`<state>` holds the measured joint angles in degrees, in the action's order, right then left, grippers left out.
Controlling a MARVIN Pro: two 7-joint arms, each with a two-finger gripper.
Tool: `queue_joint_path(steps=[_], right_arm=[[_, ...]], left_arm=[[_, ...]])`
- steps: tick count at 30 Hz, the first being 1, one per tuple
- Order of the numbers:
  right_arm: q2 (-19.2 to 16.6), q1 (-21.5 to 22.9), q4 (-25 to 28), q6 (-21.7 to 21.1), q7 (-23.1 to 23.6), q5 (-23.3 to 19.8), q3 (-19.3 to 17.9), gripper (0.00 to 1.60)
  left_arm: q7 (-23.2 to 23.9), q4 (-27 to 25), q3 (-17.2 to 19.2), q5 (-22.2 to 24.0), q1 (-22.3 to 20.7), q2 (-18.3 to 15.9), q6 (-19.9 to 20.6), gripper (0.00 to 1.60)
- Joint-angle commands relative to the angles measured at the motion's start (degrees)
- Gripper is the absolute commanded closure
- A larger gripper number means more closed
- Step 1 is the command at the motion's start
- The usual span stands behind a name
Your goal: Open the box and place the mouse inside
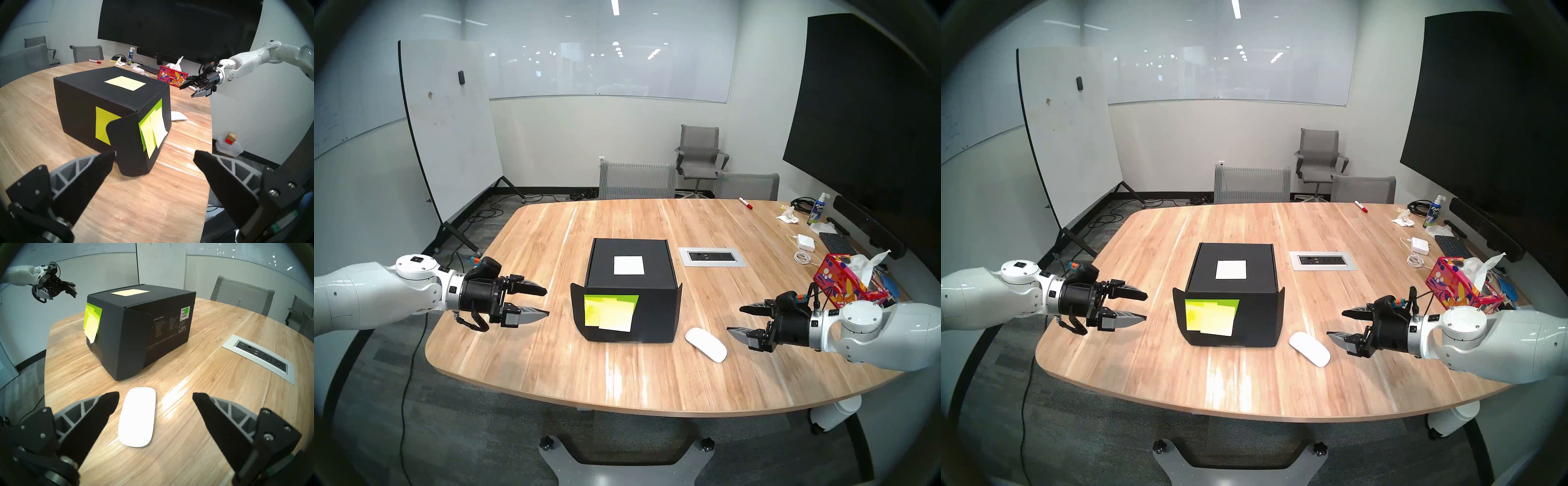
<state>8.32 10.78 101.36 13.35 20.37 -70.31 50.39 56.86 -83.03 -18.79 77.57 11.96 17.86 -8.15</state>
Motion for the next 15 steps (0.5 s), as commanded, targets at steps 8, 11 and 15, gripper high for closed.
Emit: queue_joint_path(steps=[8, 11, 15], right_arm=[[-0.03, 0.46, -0.06, 0.41, 0.08, -0.07, -0.51, 0.00], [-0.03, 0.46, -0.06, 0.41, 0.08, -0.07, -0.51, 0.00], [-0.03, 0.46, -0.06, 0.41, 0.08, -0.07, -0.51, 0.00]], left_arm=[[-5.33, 0.26, 0.29, -0.41, -0.01, 3.63, 0.17, 0.00], [-6.00, 0.26, 0.29, -0.35, 0.02, 3.97, 0.16, 0.00], [-7.45, 0.60, 0.15, -0.32, 0.12, 5.02, 0.52, 0.00]])
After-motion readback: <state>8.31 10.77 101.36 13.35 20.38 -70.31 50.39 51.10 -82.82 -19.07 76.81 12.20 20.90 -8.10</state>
